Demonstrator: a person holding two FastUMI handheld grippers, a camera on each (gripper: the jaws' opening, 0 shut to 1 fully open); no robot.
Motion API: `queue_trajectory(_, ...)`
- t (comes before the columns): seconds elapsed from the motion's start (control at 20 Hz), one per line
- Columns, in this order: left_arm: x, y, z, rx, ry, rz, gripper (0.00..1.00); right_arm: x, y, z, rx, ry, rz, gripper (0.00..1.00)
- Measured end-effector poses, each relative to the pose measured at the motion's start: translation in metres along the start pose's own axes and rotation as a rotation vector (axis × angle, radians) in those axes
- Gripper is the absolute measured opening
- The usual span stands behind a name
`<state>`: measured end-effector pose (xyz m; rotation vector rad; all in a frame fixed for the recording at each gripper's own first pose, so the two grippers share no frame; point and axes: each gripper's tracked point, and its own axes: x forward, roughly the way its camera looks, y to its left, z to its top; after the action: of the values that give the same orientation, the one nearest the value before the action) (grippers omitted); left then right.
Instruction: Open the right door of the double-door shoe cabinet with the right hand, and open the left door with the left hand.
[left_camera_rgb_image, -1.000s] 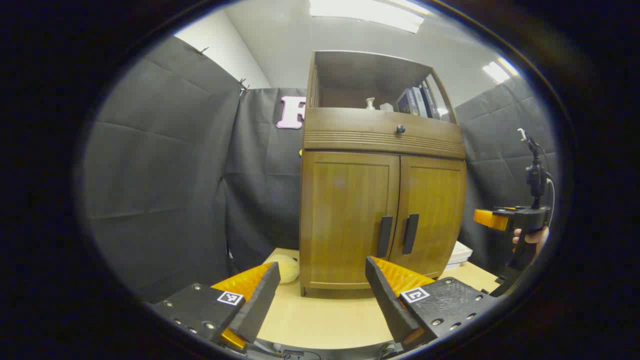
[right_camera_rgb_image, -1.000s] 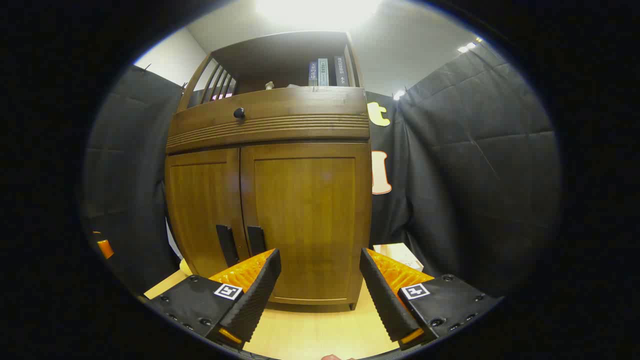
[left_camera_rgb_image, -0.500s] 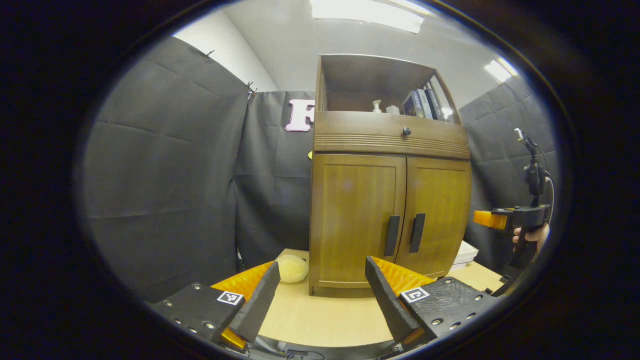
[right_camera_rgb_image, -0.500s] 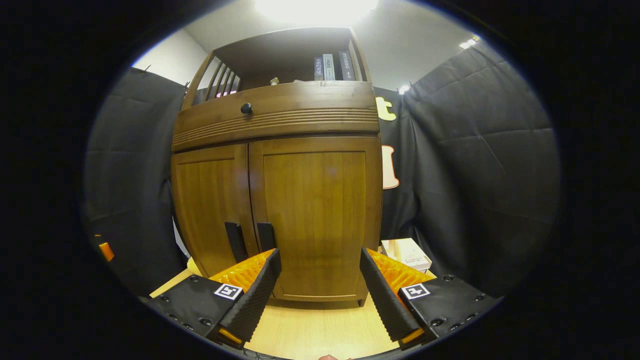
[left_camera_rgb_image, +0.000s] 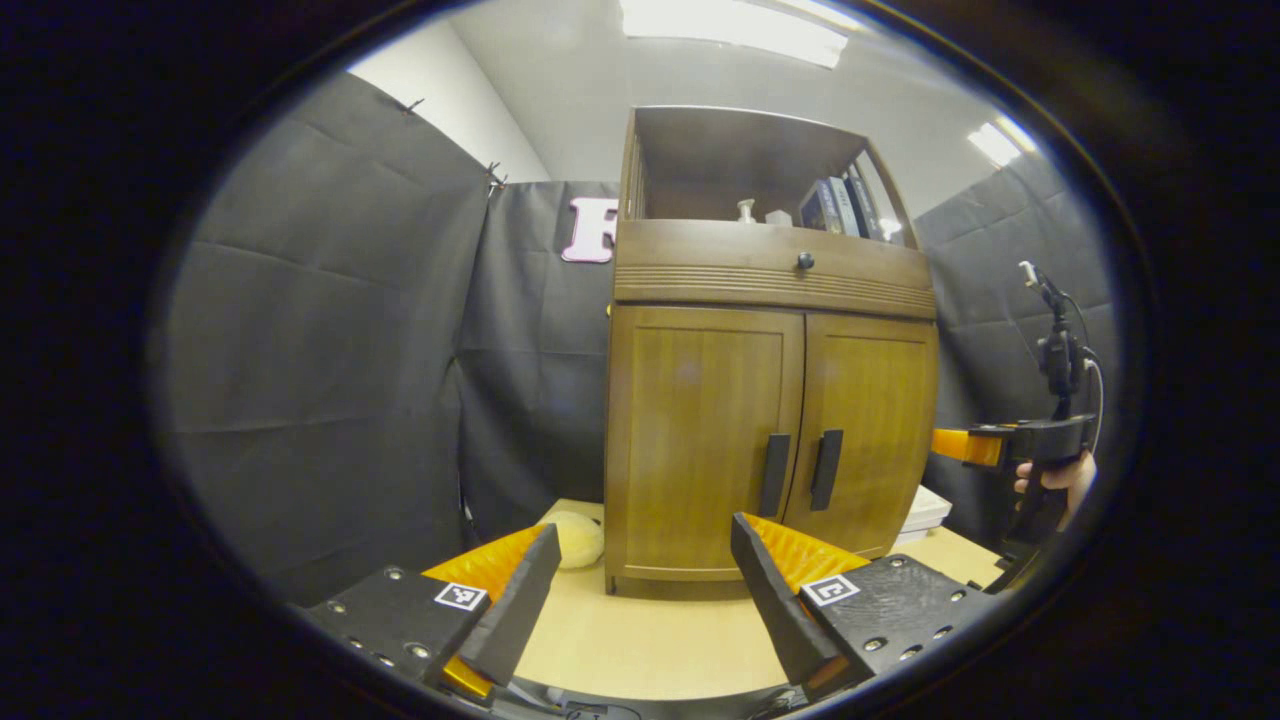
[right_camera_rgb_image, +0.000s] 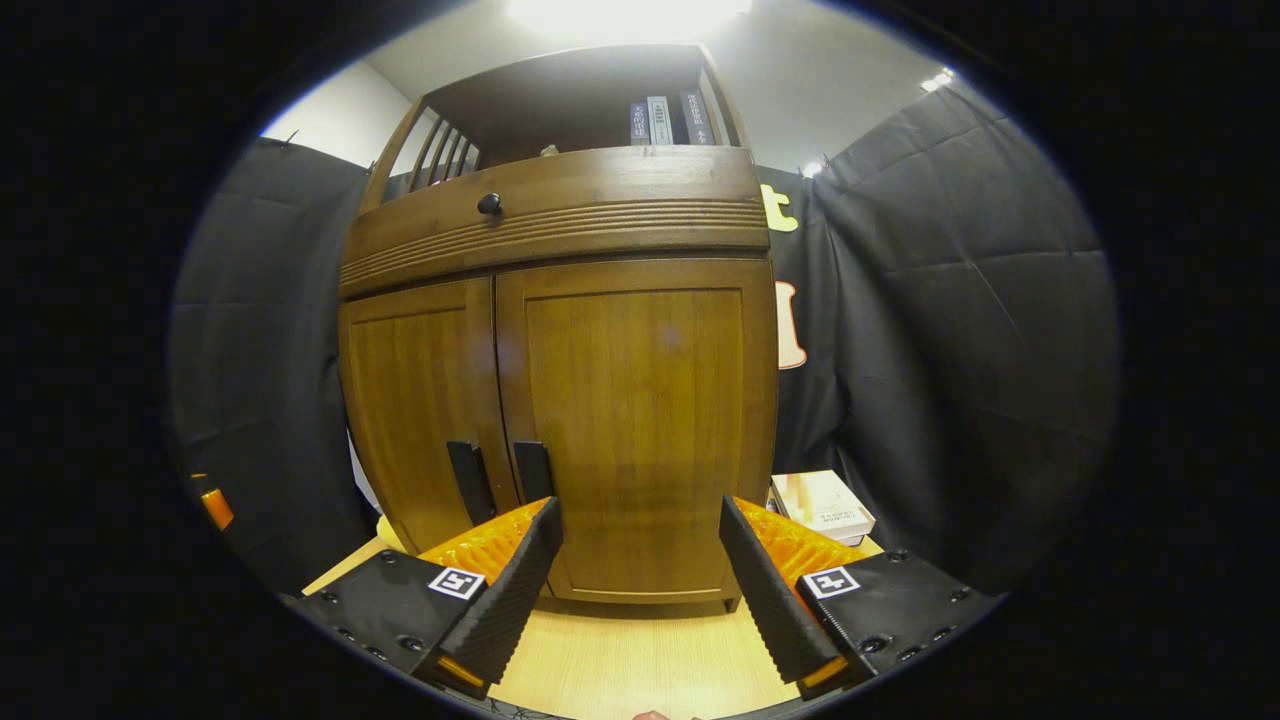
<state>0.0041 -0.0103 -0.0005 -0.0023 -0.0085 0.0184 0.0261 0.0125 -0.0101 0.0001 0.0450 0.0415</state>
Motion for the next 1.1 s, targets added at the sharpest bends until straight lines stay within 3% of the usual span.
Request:
queue_trajectory(0.45, 0.009, -0.005, -0.023, -0.023, 0.05, -0.007, 1.0, 0.04, 0.032, 0.007, 0.028, 0.014, 0.055, 0.98)
queue_trajectory(0.5, 0.009, -0.005, -0.027, -0.023, 0.058, -0.003, 1.0, 0.046, 0.039, 0.007, 0.03, 0.016, 0.064, 0.93)
queue_trajectory(0.55, 0.009, -0.003, -0.029, -0.023, 0.064, 0.001, 1.0, 0.052, 0.046, 0.008, 0.035, 0.018, 0.076, 0.98)
queue_trajectory(0.6, 0.01, -0.002, -0.031, -0.024, 0.069, 0.006, 0.98, 0.057, 0.053, 0.008, 0.04, 0.02, 0.088, 0.93)
queue_trajectory(0.65, 0.011, -0.001, -0.031, -0.026, 0.075, 0.014, 0.98, 0.063, 0.059, 0.008, 0.04, 0.023, 0.098, 0.98)
queue_trajectory(0.85, 0.011, 0.003, -0.031, -0.038, 0.069, 0.054, 1.0, 0.091, 0.08, 0.008, 0.031, 0.025, 0.133, 0.98)
queue_trajectory(0.9, 0.01, 0.004, -0.032, -0.038, 0.071, 0.065, 1.0, 0.097, 0.084, 0.004, 0.028, 0.03, 0.138, 0.93)
queue_trajectory(0.95, 0.011, 0.005, -0.033, -0.037, 0.077, 0.074, 0.98, 0.105, 0.089, 0.003, 0.027, 0.036, 0.145, 0.98)
queue_trajectory(1.0, 0.012, 0.006, -0.036, -0.038, 0.085, 0.082, 1.0, 0.112, 0.092, 0.001, 0.025, 0.041, 0.15, 0.93)
queue_trajectory(1.05, 0.012, 0.008, -0.038, -0.039, 0.094, 0.093, 1.0, 0.119, 0.095, 0.0, 0.022, 0.042, 0.152, 0.98)
queue_trajectory(1.1, 0.014, 0.01, -0.04, -0.04, 0.103, 0.107, 1.0, 0.125, 0.098, -0.003, 0.019, 0.044, 0.153, 0.93)
